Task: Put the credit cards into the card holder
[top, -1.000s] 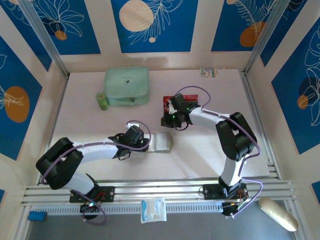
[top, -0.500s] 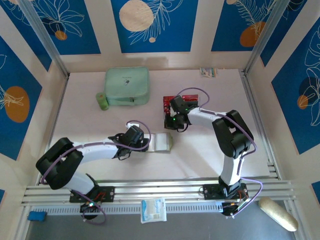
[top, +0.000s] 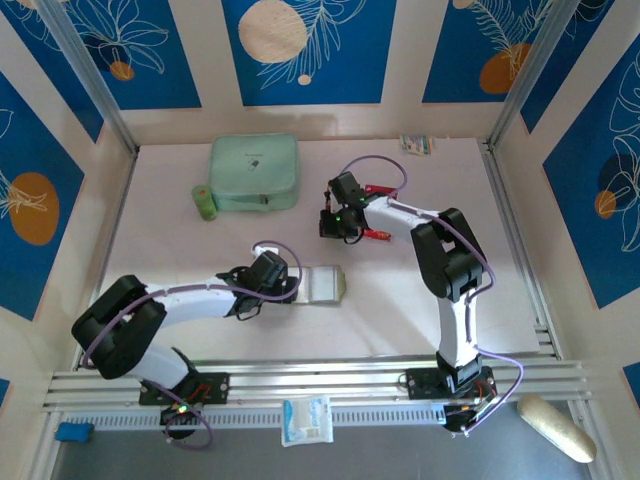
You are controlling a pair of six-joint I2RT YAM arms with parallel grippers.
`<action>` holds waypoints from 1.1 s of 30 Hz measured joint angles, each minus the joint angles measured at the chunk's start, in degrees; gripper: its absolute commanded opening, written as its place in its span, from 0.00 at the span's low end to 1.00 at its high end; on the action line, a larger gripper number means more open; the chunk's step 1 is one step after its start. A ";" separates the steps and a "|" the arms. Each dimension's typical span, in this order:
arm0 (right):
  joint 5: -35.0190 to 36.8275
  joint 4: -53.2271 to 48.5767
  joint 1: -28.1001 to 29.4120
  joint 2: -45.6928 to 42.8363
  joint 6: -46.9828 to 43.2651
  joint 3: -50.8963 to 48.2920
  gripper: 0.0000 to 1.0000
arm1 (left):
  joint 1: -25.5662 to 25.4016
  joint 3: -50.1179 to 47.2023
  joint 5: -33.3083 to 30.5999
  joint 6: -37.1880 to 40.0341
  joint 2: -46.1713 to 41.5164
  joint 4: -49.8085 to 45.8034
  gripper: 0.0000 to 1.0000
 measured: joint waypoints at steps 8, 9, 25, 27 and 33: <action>-0.96 -4.24 0.81 -2.99 -8.13 3.96 0.82 | 0.00 0.00 0.00 0.00 -0.13 0.00 1.00; -0.59 -4.96 0.87 -4.11 -9.27 4.07 0.81 | 0.00 0.00 0.00 0.00 -0.13 0.00 1.00; 16.04 -17.29 -0.35 -3.41 -30.77 13.25 0.51 | 0.00 0.00 0.02 0.04 -0.13 -0.02 1.00; 18.21 -18.21 -0.20 -2.03 -33.29 13.25 0.48 | 0.00 0.00 0.02 0.04 -0.13 -0.02 1.00; 21.03 -19.85 0.07 -0.59 -39.04 13.27 0.43 | 0.00 0.00 0.02 0.07 -0.15 -0.02 1.00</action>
